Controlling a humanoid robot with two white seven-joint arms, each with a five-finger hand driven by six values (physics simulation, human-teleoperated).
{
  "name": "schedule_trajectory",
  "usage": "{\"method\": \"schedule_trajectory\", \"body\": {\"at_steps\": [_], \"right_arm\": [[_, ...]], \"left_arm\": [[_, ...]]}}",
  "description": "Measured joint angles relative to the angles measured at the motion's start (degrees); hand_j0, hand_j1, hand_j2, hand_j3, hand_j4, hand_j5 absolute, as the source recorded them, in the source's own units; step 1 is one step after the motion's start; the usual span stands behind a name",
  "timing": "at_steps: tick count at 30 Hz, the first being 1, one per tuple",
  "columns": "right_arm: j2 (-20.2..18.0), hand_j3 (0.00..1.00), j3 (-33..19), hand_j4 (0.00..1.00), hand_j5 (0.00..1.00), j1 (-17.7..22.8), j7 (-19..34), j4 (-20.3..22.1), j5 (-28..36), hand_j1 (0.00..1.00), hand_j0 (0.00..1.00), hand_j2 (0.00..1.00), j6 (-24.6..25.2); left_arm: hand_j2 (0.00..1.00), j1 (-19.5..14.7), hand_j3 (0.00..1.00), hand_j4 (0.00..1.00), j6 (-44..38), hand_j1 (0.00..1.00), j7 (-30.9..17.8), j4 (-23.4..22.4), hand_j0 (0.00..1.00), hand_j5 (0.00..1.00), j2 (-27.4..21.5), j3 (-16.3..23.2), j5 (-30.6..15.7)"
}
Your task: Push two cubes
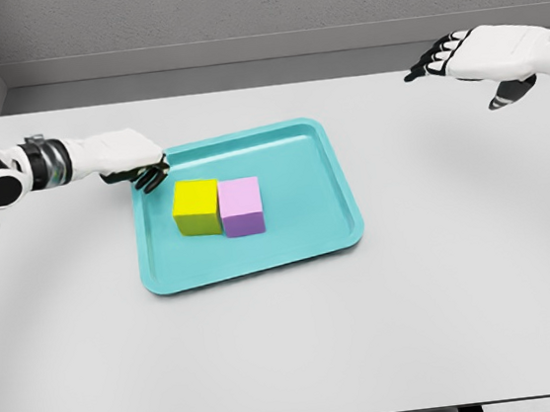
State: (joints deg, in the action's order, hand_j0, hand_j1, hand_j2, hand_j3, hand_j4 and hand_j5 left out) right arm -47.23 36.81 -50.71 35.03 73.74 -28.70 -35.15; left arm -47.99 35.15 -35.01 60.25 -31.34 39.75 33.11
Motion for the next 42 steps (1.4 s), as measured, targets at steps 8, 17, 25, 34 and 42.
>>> {"method": "schedule_trajectory", "body": {"at_steps": [8, 17, 25, 34, 42], "right_arm": [[0.0, 1.0, 0.1, 1.0, 1.0, 0.5, 0.0, 0.0, 0.0, 1.0, 1.0, 1.0, 0.0], [0.0, 1.0, 0.0, 1.0, 1.0, 0.7, 0.0, 0.1, -0.1, 1.0, 1.0, 1.0, 0.0], [0.0, 1.0, 0.0, 1.0, 1.0, 0.7, 0.0, 0.1, -0.1, 1.0, 1.0, 1.0, 0.0], [0.0, 1.0, 0.1, 1.0, 1.0, 0.7, 0.0, 0.1, 0.0, 1.0, 1.0, 1.0, 0.0], [0.0, 1.0, 0.1, 1.0, 1.0, 0.6, 0.0, 0.2, 0.0, 1.0, 1.0, 1.0, 0.0]], "left_arm": [[0.01, 0.4, 0.01, 0.01, 0.0, 0.01, 0.0, 4.3, 0.01, 0.01, -5.2, 4.1, 1.2], [0.01, 0.6, 0.01, 0.01, -1.1, 0.01, 0.9, 5.6, 0.01, 0.01, -4.5, 6.9, 5.6], [0.01, 0.6, 0.01, 0.01, -2.0, 0.01, 1.9, 7.5, 0.01, 0.01, -4.4, 7.9, 9.6], [0.01, 0.8, 0.01, 0.01, -2.0, 0.01, 2.3, 9.6, 0.01, 0.01, -4.6, 8.4, 13.7], [0.01, 0.3, 0.01, 0.01, -0.1, 0.01, 0.4, 13.1, 0.01, 0.01, -6.1, 9.5, 3.0]]}}
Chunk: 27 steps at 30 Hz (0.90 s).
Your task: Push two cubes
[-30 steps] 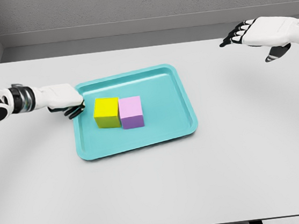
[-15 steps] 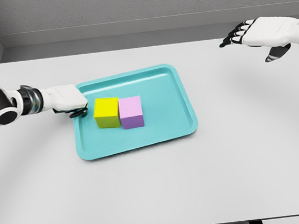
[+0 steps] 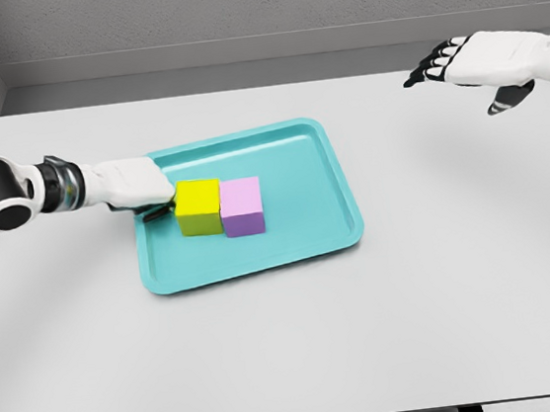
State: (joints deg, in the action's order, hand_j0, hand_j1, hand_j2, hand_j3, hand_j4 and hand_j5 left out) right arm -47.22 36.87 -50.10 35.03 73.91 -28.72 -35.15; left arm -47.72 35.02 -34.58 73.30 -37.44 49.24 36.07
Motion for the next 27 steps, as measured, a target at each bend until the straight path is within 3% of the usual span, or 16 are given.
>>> {"method": "schedule_trajectory", "body": {"at_steps": [8, 12, 14, 16, 17, 20, 27], "right_arm": [[0.0, 1.0, 0.0, 1.0, 1.0, 0.1, 0.0, -0.1, -0.1, 1.0, 1.0, 1.0, 0.0], [0.0, 1.0, 0.0, 1.0, 1.0, 0.0, 0.0, 0.0, -0.1, 1.0, 1.0, 1.0, 0.0], [0.0, 1.0, 0.0, 1.0, 1.0, 0.0, 0.0, 0.0, -0.1, 1.0, 1.0, 1.0, 0.0], [0.0, 1.0, 0.0, 1.0, 1.0, 0.0, 0.0, 0.0, 0.0, 1.0, 1.0, 1.0, 0.0], [-0.2, 1.0, 0.0, 1.0, 1.0, 0.0, 0.0, 0.0, 0.0, 1.0, 1.0, 1.0, 0.0], [-0.7, 1.0, 0.0, 1.0, 1.0, 0.0, 0.0, 0.0, 0.0, 1.0, 1.0, 1.0, 0.0], [-1.2, 1.0, -0.1, 1.0, 1.0, 0.0, 0.0, 0.0, 0.0, 1.0, 1.0, 1.0, 0.0]], "left_arm": [[0.02, -0.8, 0.02, 0.02, 0.1, 0.02, -0.4, 0.1, 0.02, 0.02, -1.1, -0.2, -3.8], [0.04, -2.3, 0.04, 0.04, 0.1, 0.04, -0.4, -2.6, 0.04, 0.04, -2.9, -2.5, -4.1], [0.06, -2.3, 0.06, 0.06, 0.1, 0.06, -0.4, -3.7, 0.06, 0.06, -5.8, -4.4, -7.3], [0.95, -1.8, 0.95, 0.95, 0.1, 0.95, -0.4, -4.8, 0.95, 0.95, -9.6, -5.6, -14.9], [1.0, -1.8, 1.0, 1.0, 0.1, 1.0, -0.4, -6.0, 1.0, 1.0, -10.7, -6.3, -18.1], [1.0, -1.5, 1.0, 1.0, 0.1, 1.0, -0.4, -9.2, 1.0, 1.0, -12.3, -7.4, -23.5], [1.0, -1.3, 1.0, 1.0, 0.1, 1.0, -0.4, -14.4, 1.0, 1.0, -12.1, -7.9, -28.3]]}}
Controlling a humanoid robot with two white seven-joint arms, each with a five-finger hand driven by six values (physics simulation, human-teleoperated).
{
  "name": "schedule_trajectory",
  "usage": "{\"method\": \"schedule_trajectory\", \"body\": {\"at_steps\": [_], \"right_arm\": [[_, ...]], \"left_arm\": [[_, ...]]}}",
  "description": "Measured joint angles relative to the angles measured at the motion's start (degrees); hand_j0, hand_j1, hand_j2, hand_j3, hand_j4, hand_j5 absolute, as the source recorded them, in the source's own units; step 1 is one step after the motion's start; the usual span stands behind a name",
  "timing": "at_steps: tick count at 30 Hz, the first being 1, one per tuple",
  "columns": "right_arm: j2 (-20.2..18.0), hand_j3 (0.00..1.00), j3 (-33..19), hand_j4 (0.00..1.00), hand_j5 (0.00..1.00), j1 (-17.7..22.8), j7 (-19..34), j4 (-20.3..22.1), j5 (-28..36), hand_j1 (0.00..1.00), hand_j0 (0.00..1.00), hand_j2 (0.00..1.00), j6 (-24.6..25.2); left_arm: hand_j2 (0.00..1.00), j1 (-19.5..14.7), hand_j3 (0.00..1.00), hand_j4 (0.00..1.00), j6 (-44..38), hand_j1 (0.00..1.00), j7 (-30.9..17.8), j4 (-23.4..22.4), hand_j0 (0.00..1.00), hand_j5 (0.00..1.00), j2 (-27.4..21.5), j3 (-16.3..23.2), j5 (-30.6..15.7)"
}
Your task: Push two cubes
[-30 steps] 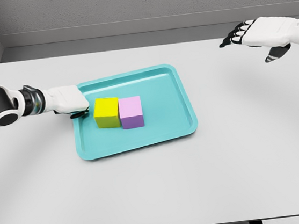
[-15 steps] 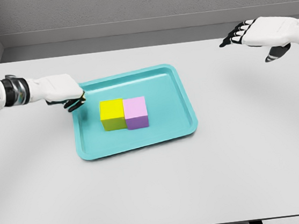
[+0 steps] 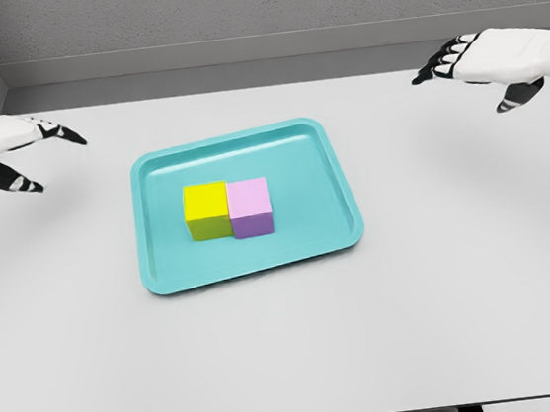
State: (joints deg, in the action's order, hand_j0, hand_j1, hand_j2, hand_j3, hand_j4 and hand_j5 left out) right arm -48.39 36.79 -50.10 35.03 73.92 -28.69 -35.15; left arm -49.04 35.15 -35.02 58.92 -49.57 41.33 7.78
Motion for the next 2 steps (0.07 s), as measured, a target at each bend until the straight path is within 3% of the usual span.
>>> {"method": "schedule_trajectory", "body": {"at_steps": [2], "right_arm": [[-0.1, 1.0, 0.0, 1.0, 1.0, 0.0, 0.0, 0.0, 0.0, 1.0, 1.0, 1.0, 0.0]], "left_arm": [[1.0, 0.0, 1.0, 1.0, 0.0, 1.0, 0.0, -1.2, 1.0, 1.0, 0.2, 0.0, -1.0]]}}
